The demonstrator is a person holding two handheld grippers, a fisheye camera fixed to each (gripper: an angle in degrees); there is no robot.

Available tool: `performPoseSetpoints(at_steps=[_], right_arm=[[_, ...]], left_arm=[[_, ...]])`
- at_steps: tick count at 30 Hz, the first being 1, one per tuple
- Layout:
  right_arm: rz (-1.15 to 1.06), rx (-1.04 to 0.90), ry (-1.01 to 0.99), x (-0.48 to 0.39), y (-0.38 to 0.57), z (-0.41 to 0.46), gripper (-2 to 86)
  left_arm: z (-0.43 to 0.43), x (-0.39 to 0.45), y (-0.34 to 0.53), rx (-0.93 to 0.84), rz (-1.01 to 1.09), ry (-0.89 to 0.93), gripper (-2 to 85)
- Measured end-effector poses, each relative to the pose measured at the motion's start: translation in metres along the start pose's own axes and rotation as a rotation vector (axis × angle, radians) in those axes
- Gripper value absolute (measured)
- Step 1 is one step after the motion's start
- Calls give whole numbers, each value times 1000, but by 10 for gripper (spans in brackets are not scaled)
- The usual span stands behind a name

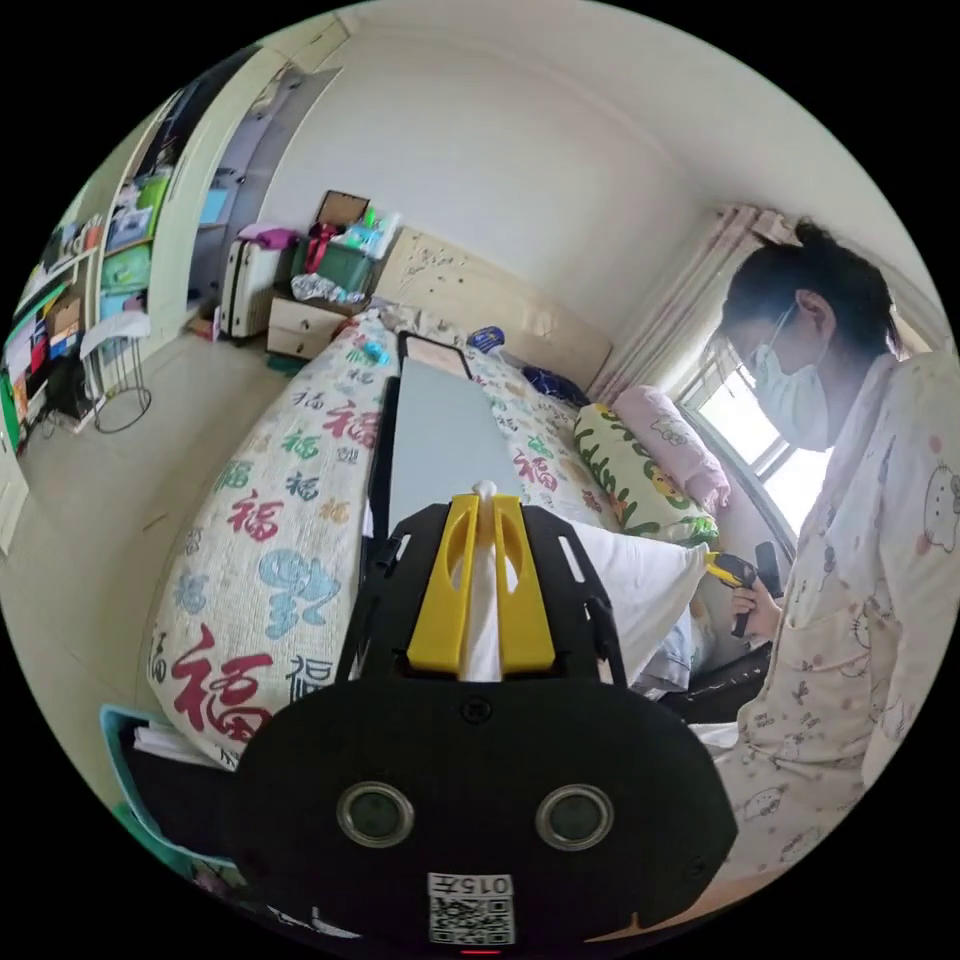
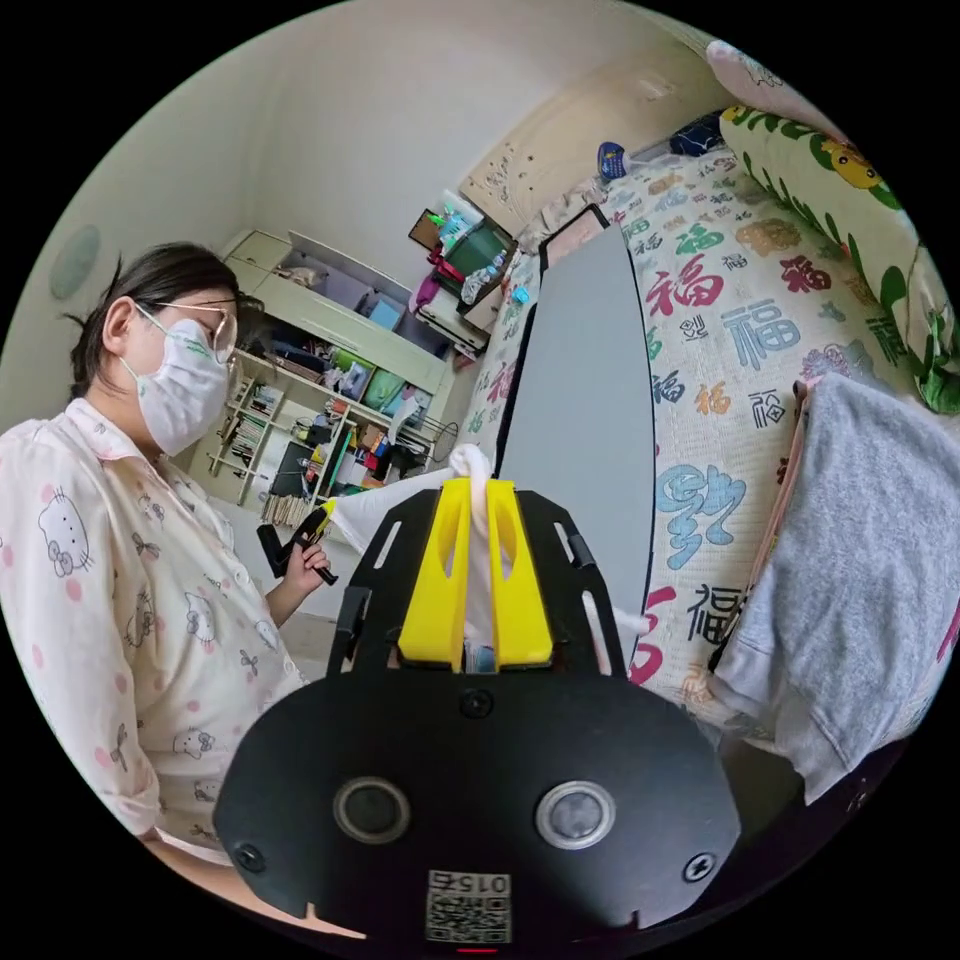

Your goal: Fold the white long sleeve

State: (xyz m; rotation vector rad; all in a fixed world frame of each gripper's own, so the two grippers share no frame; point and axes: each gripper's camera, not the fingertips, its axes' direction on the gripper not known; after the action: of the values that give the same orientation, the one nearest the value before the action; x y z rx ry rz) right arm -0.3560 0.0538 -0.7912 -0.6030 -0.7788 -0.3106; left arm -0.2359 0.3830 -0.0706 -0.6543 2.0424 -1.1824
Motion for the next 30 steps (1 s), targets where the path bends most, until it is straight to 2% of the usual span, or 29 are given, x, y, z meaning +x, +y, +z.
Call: performPoseSetpoints(at_steps=[4,7,9,12,16,19,21,23,25,27,30], right_arm=[[53,-77,58,70,-21,87,26],[98,-147,119,144,-47,175,19],[87,-236,232,189,-72,248,15],[84,-295,363,233,-98,306,16],[101,-238,421,266,-109,332,26],[17,-230,594,275,-106,345,47],[-40,-240,758,280,-99,343,50],[-208,-272,749,268,-88,342,53],[-445,-365,690,246,-66,352,58],[-698,-579,556,226,-20,382,65],[-879,-779,344,221,43,418,68]], left_arm=[[36,-34,-1,-56,-107,-40,9],[93,-74,-2,-81,-230,-92,9],[145,-100,-11,-160,-329,-139,8],[179,-102,-40,-205,-324,-244,11],[173,-89,-75,-157,-296,-203,19],[156,-69,-100,-200,-242,-206,39],[128,-50,-113,-231,-162,-257,61],[101,-33,-120,-266,-70,-287,72],[79,0,-122,-332,160,-173,78],[67,62,-99,-587,509,39,84],[58,124,-38,-905,824,196,99]])
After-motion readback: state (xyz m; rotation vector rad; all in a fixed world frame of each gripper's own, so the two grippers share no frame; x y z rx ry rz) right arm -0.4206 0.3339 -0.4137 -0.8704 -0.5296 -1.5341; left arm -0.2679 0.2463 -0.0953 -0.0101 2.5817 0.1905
